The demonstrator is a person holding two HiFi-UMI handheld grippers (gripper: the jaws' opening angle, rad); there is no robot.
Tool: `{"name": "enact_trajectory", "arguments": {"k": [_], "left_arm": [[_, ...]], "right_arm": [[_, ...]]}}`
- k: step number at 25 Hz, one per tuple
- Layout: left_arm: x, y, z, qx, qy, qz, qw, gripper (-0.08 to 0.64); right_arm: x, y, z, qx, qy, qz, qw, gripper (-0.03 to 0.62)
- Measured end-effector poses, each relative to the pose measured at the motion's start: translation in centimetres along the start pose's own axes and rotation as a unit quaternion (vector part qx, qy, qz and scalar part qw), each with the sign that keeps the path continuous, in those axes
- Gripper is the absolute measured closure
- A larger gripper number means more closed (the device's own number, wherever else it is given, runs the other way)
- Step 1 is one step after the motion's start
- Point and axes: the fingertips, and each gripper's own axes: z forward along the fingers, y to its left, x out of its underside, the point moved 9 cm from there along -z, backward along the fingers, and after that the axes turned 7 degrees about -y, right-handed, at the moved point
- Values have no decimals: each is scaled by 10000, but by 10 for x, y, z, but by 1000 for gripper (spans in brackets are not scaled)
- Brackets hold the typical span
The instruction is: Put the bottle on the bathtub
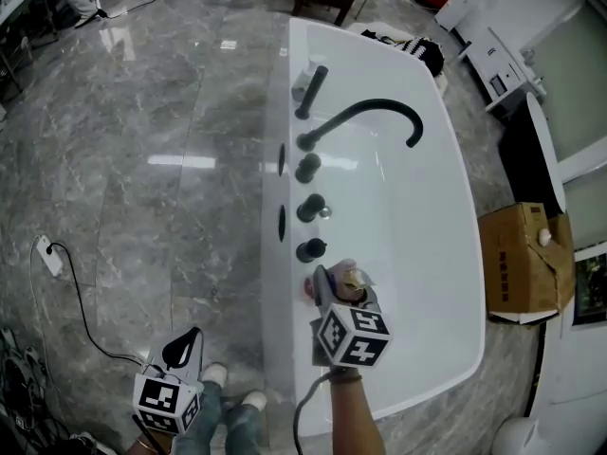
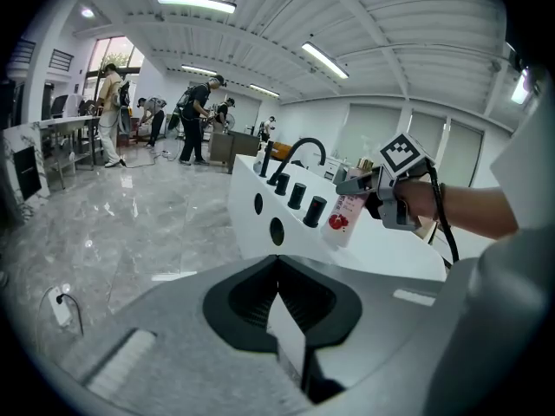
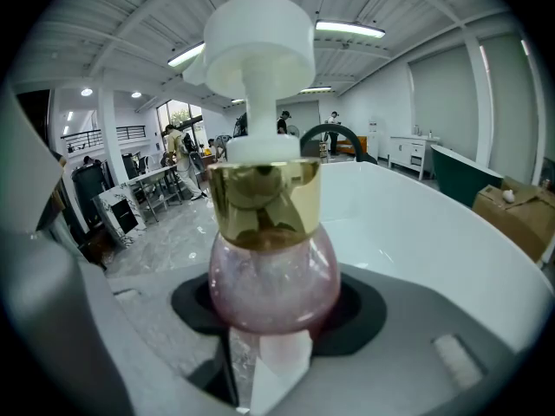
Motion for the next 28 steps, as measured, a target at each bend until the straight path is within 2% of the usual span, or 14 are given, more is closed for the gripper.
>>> {"name": "enact_trajectory", "arguments": {"k": [20, 28], "left_arm": [[7, 3, 3, -9, -22, -101, 9999, 551], [8, 4, 5, 38, -26, -93, 9999, 551]], "right_arm": [[3, 5, 16, -55, 52, -221, 9997, 368], [7, 7, 14, -65, -105, -278, 9995, 368]]}}
